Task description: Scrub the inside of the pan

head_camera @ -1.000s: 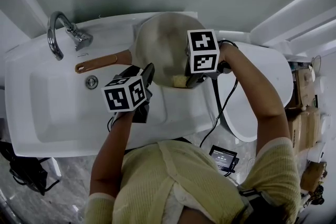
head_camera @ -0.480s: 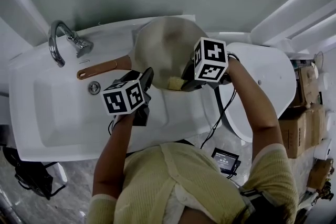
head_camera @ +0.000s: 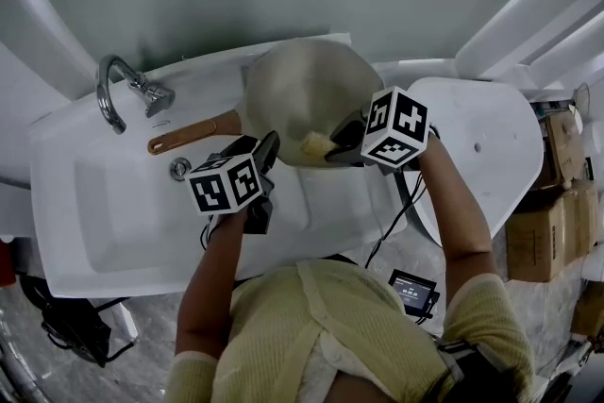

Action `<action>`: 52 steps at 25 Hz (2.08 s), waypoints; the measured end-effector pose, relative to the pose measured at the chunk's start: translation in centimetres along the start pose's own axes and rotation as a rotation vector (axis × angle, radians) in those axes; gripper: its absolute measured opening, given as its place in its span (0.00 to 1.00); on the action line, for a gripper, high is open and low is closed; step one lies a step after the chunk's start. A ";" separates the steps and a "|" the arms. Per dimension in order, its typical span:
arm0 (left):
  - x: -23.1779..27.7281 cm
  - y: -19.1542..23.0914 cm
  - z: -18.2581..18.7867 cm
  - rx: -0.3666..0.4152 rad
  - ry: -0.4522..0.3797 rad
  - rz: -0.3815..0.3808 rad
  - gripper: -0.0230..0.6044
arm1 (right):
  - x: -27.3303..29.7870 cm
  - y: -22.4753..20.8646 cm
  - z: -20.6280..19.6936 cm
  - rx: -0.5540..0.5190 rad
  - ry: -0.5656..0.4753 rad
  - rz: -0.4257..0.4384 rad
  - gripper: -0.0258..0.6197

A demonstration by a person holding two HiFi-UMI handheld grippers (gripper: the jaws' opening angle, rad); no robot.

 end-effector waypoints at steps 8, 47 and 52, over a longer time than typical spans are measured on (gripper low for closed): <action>-1.5 -0.1 -0.3 0.010 -0.005 -0.014 0.41 | -1.5 -0.7 0.5 0.013 -0.098 -0.209 0.17; -12.7 -3.4 3.8 0.310 -0.355 0.102 0.19 | -5.5 2.0 3.1 0.391 -0.918 -0.560 0.17; -12.8 -3.0 3.3 0.316 -0.359 0.134 0.18 | -5.3 1.9 2.7 0.432 -0.950 -0.569 0.17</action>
Point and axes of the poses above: the fingertips, and each gripper's own axes: x forward along the fingers, y to its left, z out of its top, the point moved 3 cm from there along -x, backward along the fingers, and after that the axes turned 2 degrees about -z, right-handed, at the moved point
